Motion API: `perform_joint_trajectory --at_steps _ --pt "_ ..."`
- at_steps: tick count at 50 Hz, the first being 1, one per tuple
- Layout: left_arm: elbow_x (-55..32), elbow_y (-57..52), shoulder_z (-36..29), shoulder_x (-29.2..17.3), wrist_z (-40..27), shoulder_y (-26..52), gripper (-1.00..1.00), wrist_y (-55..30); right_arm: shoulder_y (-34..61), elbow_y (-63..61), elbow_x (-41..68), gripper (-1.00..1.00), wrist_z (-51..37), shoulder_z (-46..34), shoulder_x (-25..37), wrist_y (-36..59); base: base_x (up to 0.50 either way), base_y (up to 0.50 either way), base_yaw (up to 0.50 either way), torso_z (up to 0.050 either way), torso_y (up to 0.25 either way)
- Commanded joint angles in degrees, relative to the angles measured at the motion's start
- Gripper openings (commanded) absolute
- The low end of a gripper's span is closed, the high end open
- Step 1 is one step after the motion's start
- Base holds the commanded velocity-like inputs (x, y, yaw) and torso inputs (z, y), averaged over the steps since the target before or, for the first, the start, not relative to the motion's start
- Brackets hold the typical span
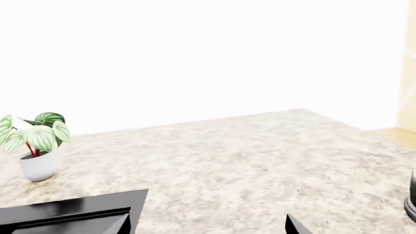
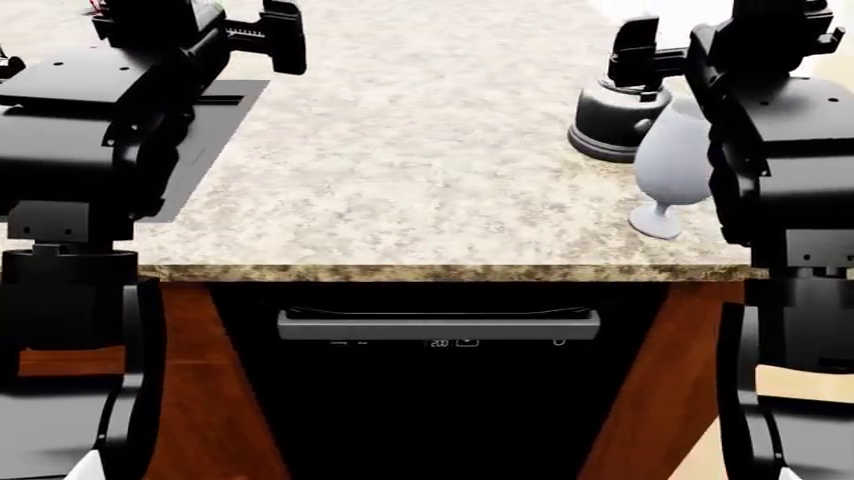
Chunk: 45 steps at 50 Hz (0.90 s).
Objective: Pick the wine glass and kettle non electric and place them in the sink. Then turn on the water.
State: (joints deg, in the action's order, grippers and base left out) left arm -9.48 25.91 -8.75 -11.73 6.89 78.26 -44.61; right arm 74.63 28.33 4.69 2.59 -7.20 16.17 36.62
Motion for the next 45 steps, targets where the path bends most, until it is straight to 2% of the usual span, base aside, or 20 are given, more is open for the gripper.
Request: perform_joint_trajectory --at_steps 1,43,45 --pt "-0.53 -0.17 -0.24 -0.20 0.51 -0.36 1.00 0.18 -0.37 0.48 0.25 1.00 -0.03 -0.04 0.01 -0.43 0.00 -0.50 0.00 0.000 0.000" --pt "-1.46 -0.79 -2.03 -0.71 1.79 -1.03 1.00 1.39 -0.73 2.72 0.78 1.00 0.43 -1.11 -0.23 -1.93 0.00 -0.50 0.00 0.000 0.000" --pt "-1.45 -0.63 -2.09 -0.69 1.74 -1.03 1.00 1.58 -0.80 2.49 0.76 1.00 0.84 -1.50 -0.19 -1.76 0.00 0.00 0.00 0.000 0.000"
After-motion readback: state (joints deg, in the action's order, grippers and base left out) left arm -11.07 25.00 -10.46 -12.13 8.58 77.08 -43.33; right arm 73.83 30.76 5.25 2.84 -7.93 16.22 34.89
